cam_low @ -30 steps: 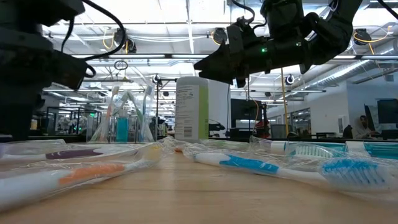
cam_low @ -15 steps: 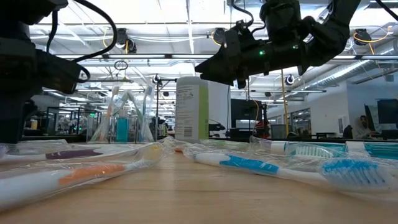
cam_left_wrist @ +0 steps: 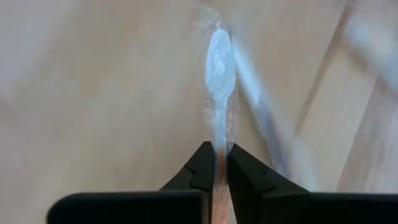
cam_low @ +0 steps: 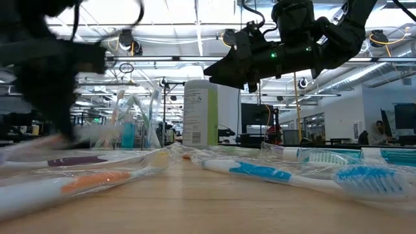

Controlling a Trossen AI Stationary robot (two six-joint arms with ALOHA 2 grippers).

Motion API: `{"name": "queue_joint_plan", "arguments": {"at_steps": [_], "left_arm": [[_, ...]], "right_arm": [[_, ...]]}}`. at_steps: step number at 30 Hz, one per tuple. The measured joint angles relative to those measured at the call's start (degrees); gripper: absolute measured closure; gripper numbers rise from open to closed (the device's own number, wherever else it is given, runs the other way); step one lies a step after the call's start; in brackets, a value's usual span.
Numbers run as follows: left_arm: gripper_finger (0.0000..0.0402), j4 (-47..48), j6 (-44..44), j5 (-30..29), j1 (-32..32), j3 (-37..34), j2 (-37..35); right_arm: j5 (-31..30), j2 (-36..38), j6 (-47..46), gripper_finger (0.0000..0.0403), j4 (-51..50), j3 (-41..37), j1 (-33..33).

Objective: Pick & Place toothbrushing station
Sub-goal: Put the left orange toothbrush into the transparent organizer

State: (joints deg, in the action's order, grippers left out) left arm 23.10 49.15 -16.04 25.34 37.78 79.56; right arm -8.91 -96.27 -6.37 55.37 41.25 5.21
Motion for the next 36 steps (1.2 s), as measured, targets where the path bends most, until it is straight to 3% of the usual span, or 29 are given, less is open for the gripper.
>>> {"name": "queue_joint_plan", "arguments": {"at_steps": [4, 8, 13, 17, 20, 24, 30, 36], "left_arm": [[0.0357, 0.2, -7.25, -13.05, -3.05, 3.25, -1.89], [0.0367, -2.17, -10.91, -28.08, -7.53, 6.35, -3.88], [0.0384, -14.07, -23.49, -37.83, -14.53, 7.8, -6.29], [0.0375, -26.66, -35.19, -37.91, -21.26, 7.8, -6.42], [0.0368, -35.31, -41.74, -34.21, -27.18, 7.8, -5.46], [0.0376, -44.01, -44.6, -27.82, -34.85, 6.55, -2.81], [0.0391, -58.33, -44.81, -26.8, -43.61, 2.31, 3.32], [0.0367, -66.55, -45.3, -25.46, -46.65, -0.33, 9.2]], "right_arm": [[-0.01, 0.0, -0.32, 0.0204, -0.55, 0.0, -0.31], [0.09, 0.0, -3.82, 0.0204, -1.66, 0.0, -0.87], [0.13, 0.0, -7.95, 0.0204, -2.52, 0.0, -1.62], [0.17, 0.0, -10.8, 0.0204, -4.81, 0.0, -2.56], [0.15, 0.0, -13.15, 0.0204, -6.41, 0.0, -3.52], [0.14, 0.0, -15.68, 0.0204, -7.83, 0.0, -5.07], [0.09, 0.0, -15.39, 0.0204, -7.1, 0.0, -6.58], [0.02, 0.0, -15.28, 0.0204, -6.99, 0.0, -6.58]]}}
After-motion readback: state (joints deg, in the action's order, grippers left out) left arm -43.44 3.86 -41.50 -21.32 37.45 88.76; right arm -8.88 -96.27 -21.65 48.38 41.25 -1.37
